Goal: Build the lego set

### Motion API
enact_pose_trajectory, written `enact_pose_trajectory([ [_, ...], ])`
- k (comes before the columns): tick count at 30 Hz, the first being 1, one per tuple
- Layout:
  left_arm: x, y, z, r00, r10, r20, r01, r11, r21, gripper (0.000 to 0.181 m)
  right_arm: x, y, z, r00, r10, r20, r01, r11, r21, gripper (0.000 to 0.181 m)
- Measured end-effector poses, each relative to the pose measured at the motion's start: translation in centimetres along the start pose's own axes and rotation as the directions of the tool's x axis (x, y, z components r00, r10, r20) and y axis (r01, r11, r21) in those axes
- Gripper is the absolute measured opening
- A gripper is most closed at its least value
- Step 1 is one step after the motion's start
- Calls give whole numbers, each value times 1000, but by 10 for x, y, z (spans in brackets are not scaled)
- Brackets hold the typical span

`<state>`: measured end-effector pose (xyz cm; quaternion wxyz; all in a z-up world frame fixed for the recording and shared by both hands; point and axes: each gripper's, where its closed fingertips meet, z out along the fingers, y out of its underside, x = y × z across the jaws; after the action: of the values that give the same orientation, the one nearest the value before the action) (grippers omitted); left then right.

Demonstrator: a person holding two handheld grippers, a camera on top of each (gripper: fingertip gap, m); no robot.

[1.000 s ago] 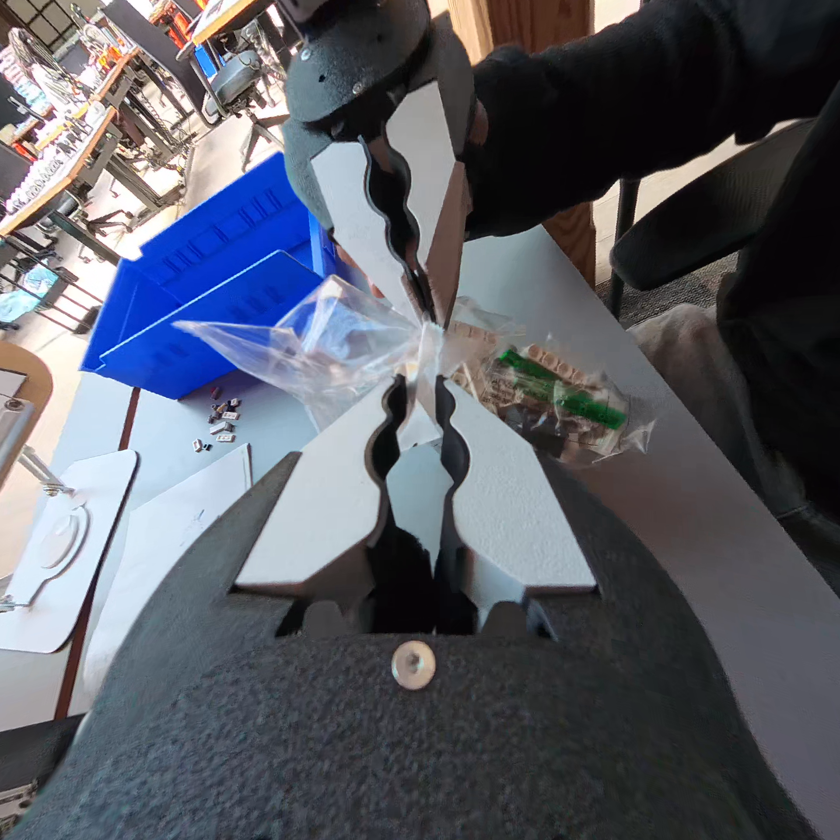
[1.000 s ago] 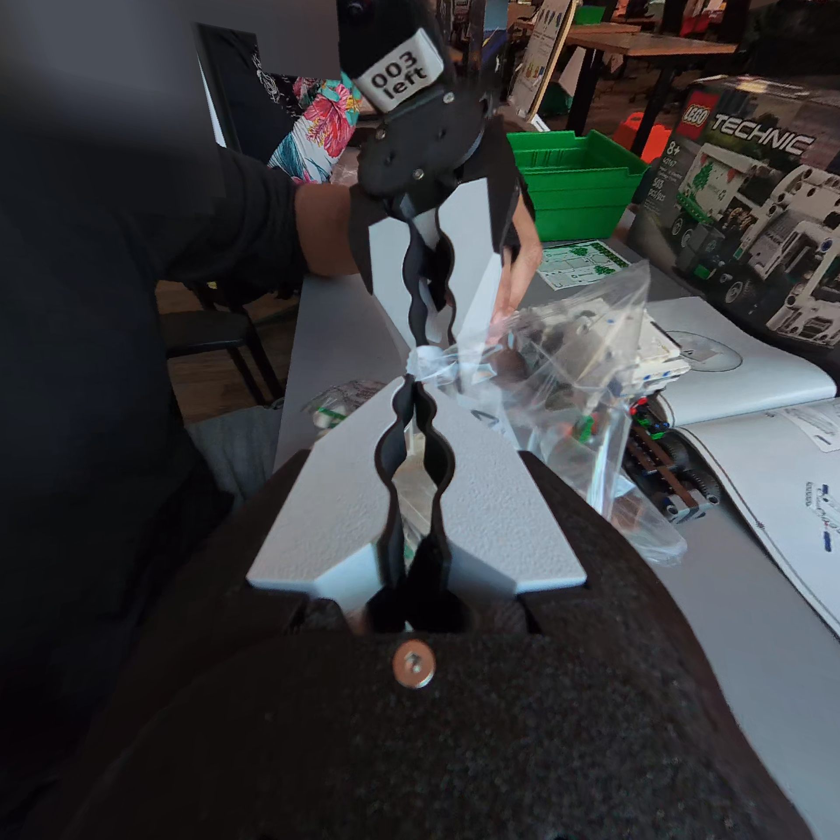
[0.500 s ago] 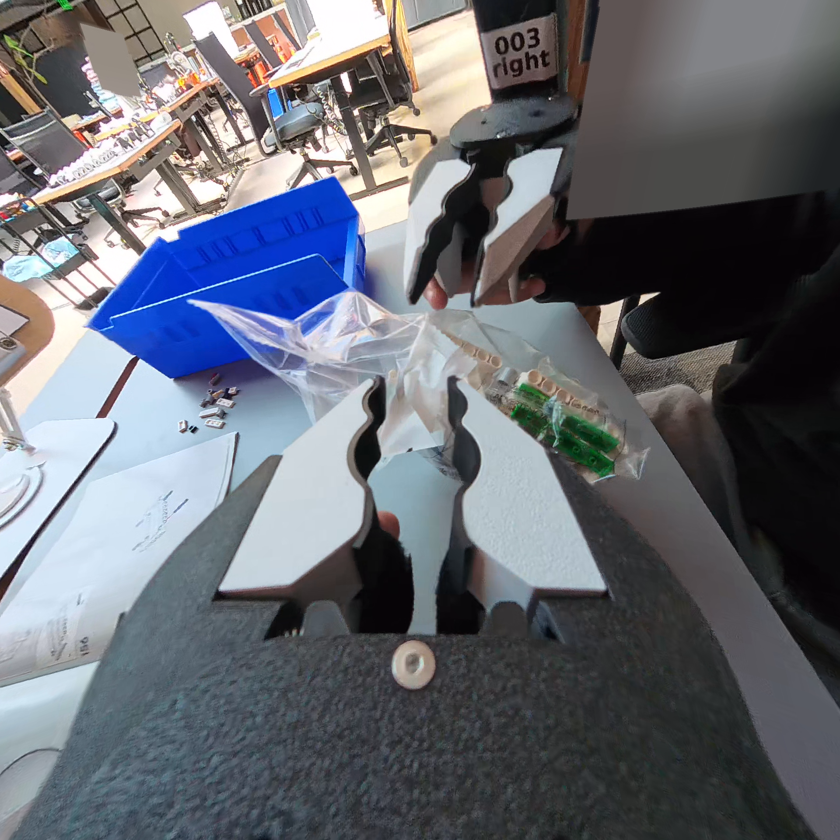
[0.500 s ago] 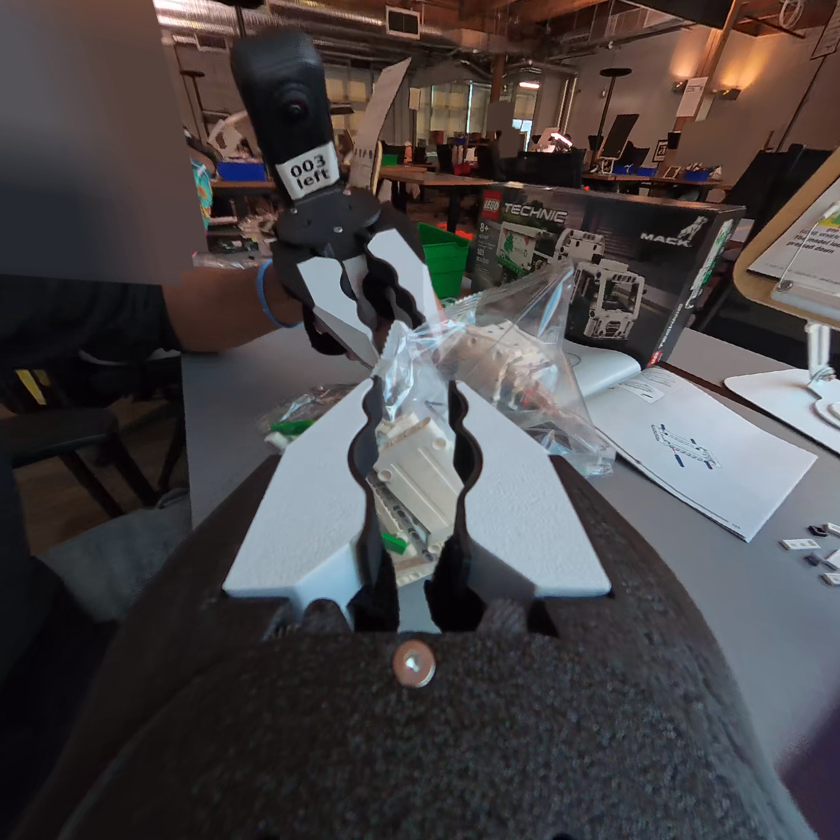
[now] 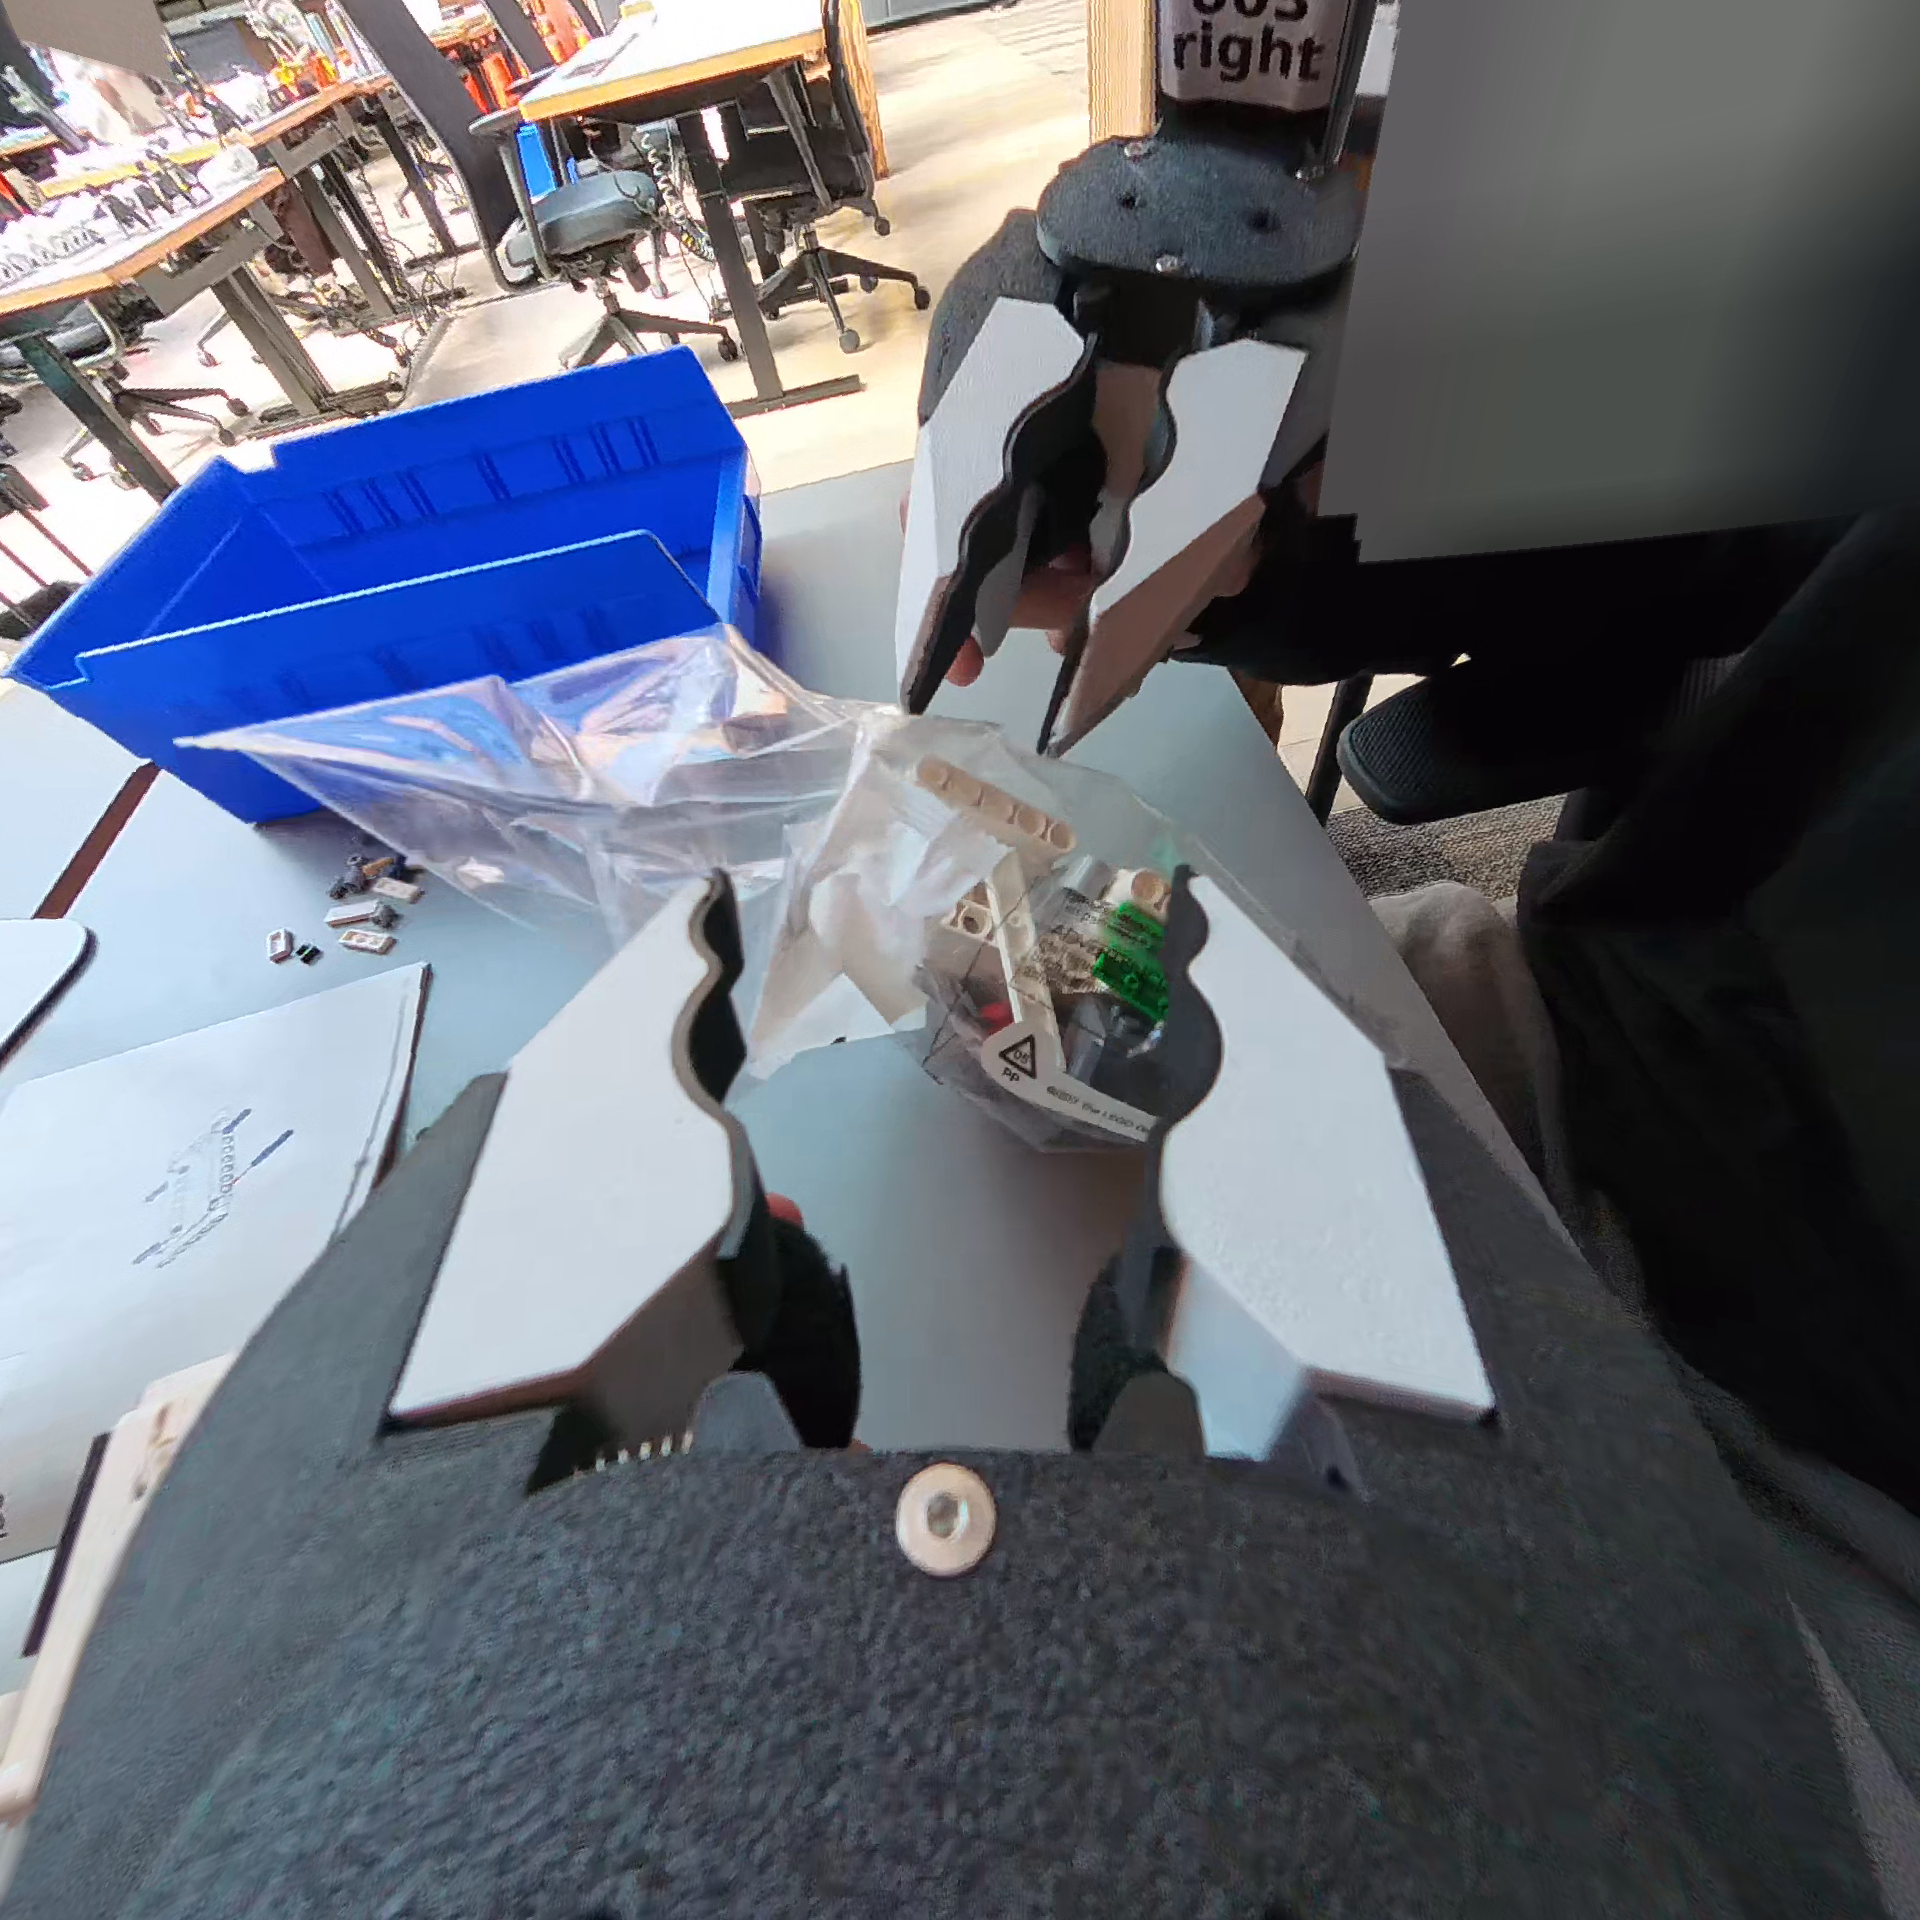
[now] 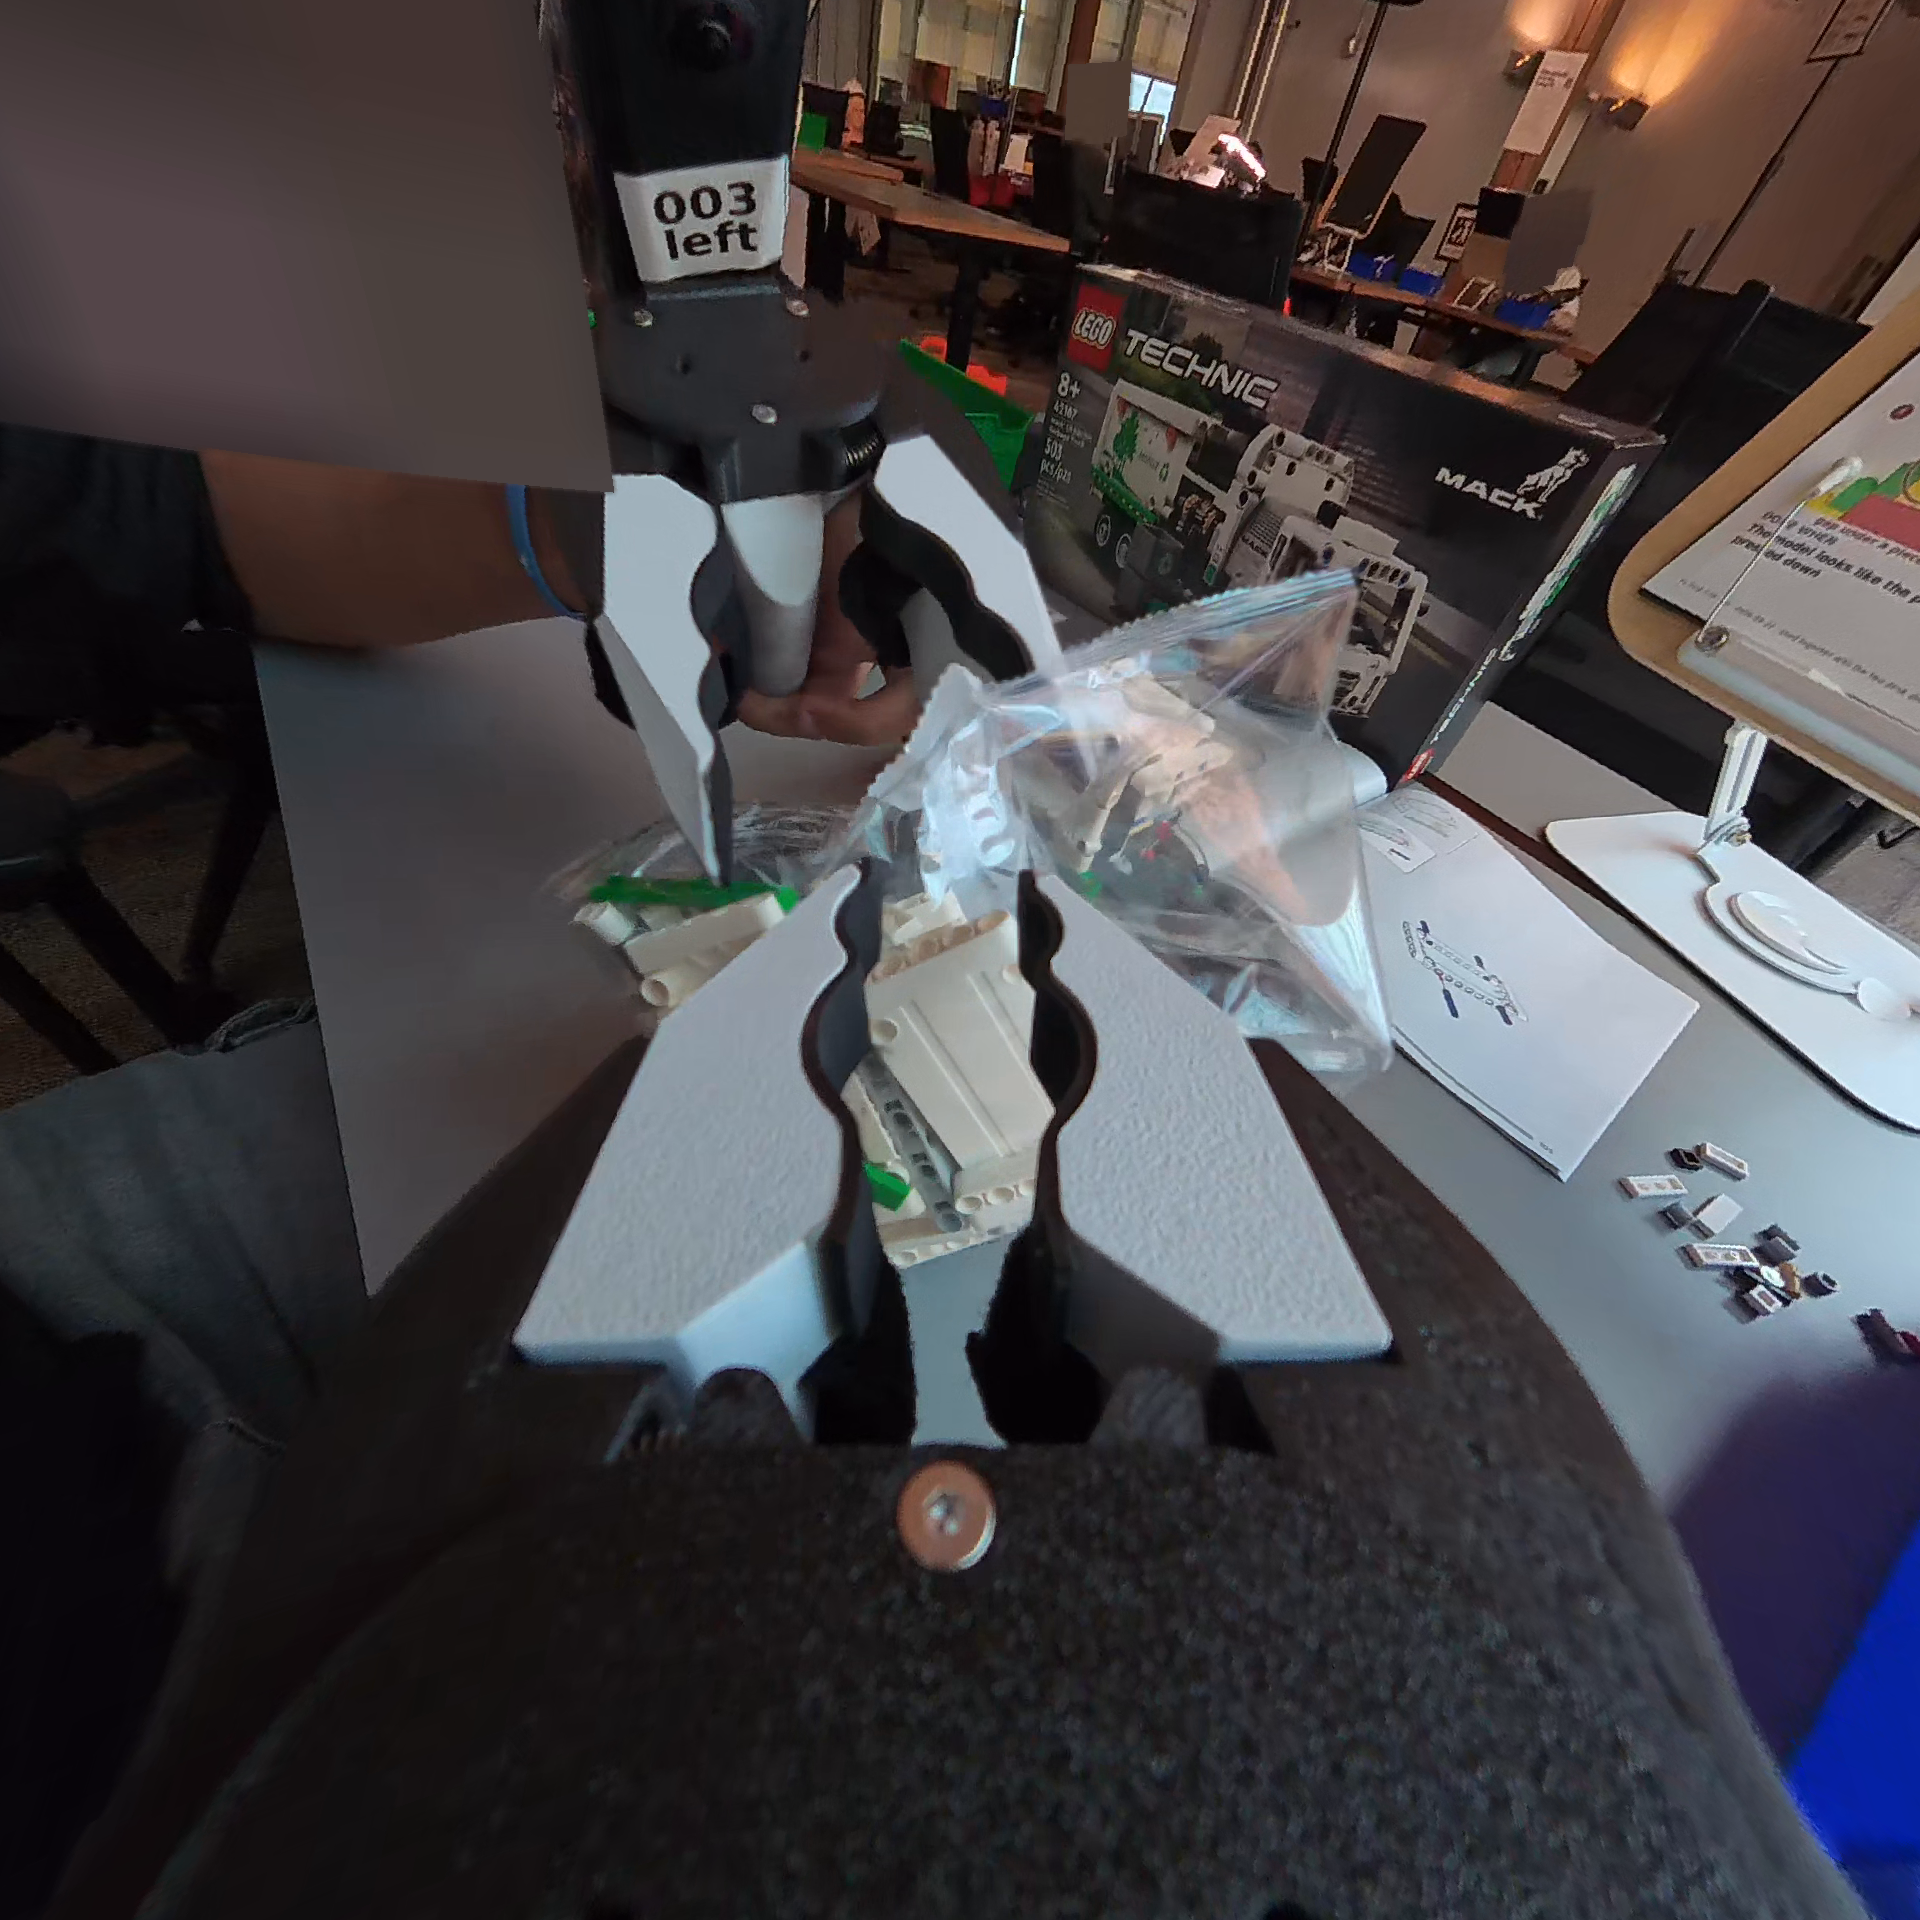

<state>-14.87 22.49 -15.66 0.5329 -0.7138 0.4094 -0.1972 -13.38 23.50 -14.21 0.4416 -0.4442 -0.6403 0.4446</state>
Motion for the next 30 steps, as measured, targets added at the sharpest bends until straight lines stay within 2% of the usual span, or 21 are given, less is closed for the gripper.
enact_pose_trajectory([
  [3, -6, -4, 0, 999, 30, 37, -31, 999, 15, 52, -2, 2, 1, 999, -33, 0, 33, 999, -28, 25],
  [6, -13, -4, 3, 994, 84, 64, -83, 996, -18, 46, 3, 3, 2, 998, -63, -25, 62, 998, -33, 24],
  [9, -14, -2, 9, 983, 167, 71, -163, 985, -57, 23, 3, -1, 9, 998, -64, 1, 64, 998, -15, 24],
  [12, -11, 0, 15, 977, 200, 74, -194, 978, -77, 7, 6, 6, 19, 993, -120, 1, 120, 990, -78, 25],
  [15, -11, 2, 12, 972, 221, 80, -213, 971, -105, 5, 8, 13, 20, 990, -138, 12, 138, 981, -133, 24],
  [19, -2, -6, 8, 988, 155, 17, -153, 985, -80, 3, 1, 11, 14, 990, -107, 87, 118, 984, -137, 24],
  [21, 1, -7, 8, 990, 139, -5, -138, 987, -84, 2, 1, 13, 15, 981, -167, 95, 180, 970, -162, 16],
  [22, 2, -7, 8, 991, 134, -12, -134, 988, -81, 1, -2, 13, 15, 976, -185, 112, 202, 965, -169, 2],
  [24, 3, -6, 5, 989, 148, -16, -149, 986, -77, 1, -3, 13, 16, 972, -200, 124, 220, 957, -187, 0],
  [26, 2, -5, 1, 982, 187, -9, -187, 979, -81, 0, -4, 11, 18, 965, -236, 114, 252, 955, -154, 0],
  [30, 7, -3, -6, 970, 242, -11, -243, 968, -60, 0, -10, 8, 17, 973, -157, 166, 168, 984, -53, 0],
])
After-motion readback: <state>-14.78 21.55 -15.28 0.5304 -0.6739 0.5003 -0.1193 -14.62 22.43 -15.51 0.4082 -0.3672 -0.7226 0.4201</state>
